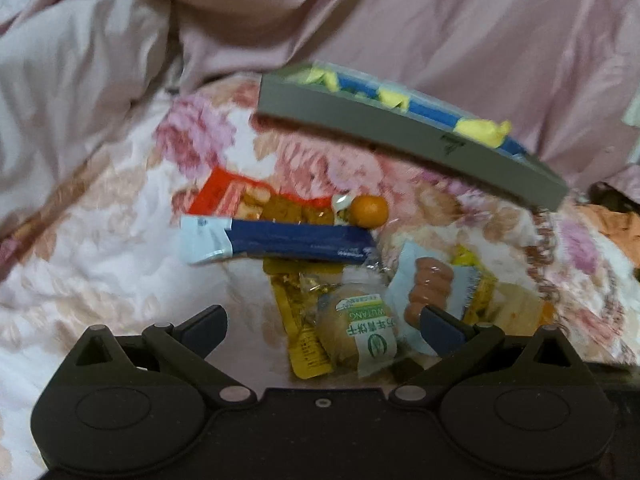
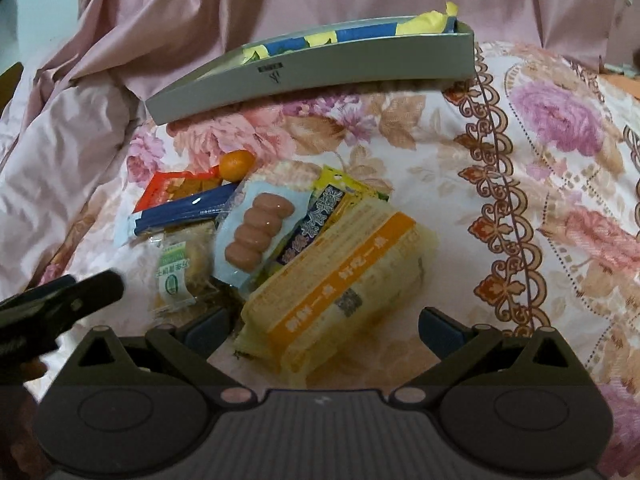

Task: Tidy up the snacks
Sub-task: 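Lower the left tool to the wrapped biscuit while the right tool approaches the bread bag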

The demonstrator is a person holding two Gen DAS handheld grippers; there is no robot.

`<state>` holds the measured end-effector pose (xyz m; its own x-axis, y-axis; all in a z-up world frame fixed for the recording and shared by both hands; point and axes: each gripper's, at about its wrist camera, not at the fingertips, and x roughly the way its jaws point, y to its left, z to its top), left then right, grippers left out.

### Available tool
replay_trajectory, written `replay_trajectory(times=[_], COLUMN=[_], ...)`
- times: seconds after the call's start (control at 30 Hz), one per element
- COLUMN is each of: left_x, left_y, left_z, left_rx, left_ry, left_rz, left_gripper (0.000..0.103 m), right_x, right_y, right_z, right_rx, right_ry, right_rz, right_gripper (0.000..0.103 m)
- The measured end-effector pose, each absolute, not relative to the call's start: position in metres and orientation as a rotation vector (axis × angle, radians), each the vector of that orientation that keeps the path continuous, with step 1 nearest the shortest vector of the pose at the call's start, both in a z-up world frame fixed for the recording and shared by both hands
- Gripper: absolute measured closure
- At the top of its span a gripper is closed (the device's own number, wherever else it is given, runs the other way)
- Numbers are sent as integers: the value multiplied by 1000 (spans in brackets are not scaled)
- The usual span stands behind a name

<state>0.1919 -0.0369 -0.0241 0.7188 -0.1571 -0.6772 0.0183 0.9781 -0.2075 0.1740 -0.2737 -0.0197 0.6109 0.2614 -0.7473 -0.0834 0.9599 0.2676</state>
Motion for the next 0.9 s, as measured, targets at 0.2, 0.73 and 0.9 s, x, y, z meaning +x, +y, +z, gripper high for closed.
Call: replay_trajectory(times=[0.2,0.73,0.9], left_x=[204,196,195], left_y=[-52,-19,-12], left_z=[-37,-50,-49], left_rx=[-176,-146,-132], left_ry=[794,792,770], left_rz=[-106,-67,-88], left_gripper=[1,36,34], right_x=[176,176,177], right_y=[-279,-271,-278], right_z=[-19,-21,-20], right_rx=[241,156,236], right_ry=[899,869,835], right_rz=[178,204,209], right_gripper=[0,0,0])
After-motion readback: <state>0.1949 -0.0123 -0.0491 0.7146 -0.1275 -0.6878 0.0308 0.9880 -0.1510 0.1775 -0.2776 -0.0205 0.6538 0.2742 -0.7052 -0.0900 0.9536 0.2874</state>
